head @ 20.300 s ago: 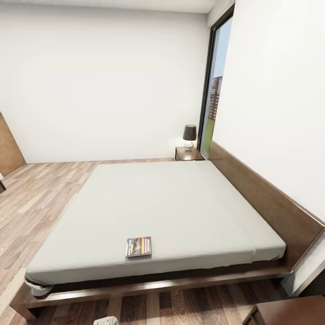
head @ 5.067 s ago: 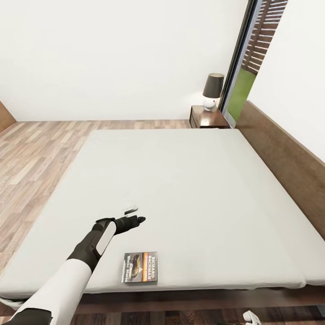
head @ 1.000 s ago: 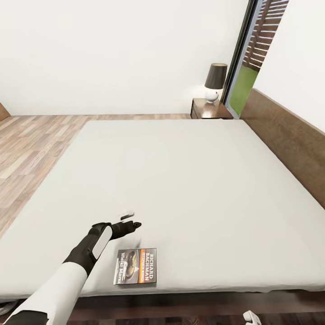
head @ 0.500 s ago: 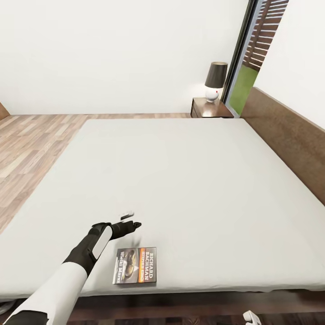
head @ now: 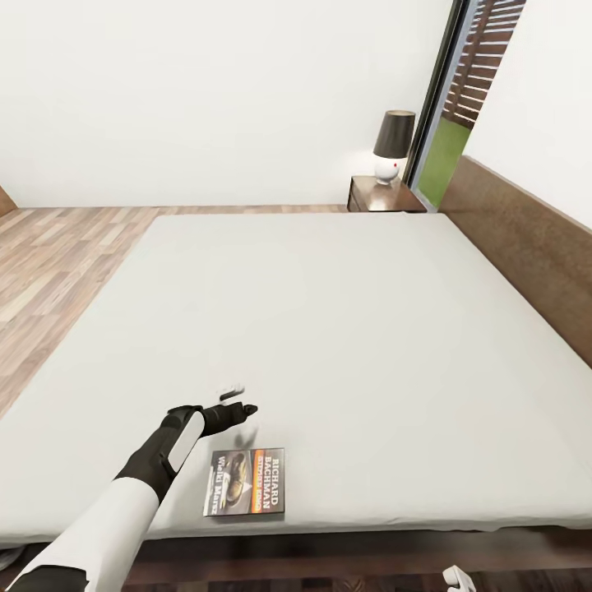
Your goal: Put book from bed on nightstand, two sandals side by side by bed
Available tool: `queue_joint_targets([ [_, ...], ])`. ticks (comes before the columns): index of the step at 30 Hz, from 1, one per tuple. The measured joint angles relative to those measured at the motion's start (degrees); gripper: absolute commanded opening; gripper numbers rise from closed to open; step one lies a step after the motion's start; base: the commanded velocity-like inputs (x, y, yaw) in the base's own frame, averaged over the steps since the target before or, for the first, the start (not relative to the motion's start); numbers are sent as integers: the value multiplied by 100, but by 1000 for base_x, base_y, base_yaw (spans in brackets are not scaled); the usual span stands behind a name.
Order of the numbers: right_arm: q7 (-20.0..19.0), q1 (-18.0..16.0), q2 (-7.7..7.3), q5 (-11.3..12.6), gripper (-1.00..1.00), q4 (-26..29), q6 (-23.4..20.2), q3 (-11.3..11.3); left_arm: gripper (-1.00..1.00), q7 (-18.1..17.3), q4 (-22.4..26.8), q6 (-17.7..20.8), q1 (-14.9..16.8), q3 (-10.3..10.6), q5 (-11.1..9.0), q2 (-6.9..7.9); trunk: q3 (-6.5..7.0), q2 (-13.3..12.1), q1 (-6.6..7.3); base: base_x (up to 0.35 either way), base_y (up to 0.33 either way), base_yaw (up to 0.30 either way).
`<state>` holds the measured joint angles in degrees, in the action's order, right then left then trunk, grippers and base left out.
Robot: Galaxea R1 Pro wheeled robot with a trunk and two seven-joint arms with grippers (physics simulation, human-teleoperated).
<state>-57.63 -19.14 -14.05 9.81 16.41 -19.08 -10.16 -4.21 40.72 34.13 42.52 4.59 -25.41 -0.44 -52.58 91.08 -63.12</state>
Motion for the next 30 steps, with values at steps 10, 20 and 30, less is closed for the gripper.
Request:
queue_joint_targets([
  [10,0,0,0,0,100,0,0,0,100,0,-1,0,0,0,1,0,-107,239,-131,0,0,0],
  [20,0,0,0,0,100,1,0,0,100,0,1,0,0,1,7,-3,-126,281,-154,0,0,0],
  [30,0,0,0,0,100,-1,0,0,100,0,-4,0,0,0,6,0,-126,281,-155,-129,0,0],
])
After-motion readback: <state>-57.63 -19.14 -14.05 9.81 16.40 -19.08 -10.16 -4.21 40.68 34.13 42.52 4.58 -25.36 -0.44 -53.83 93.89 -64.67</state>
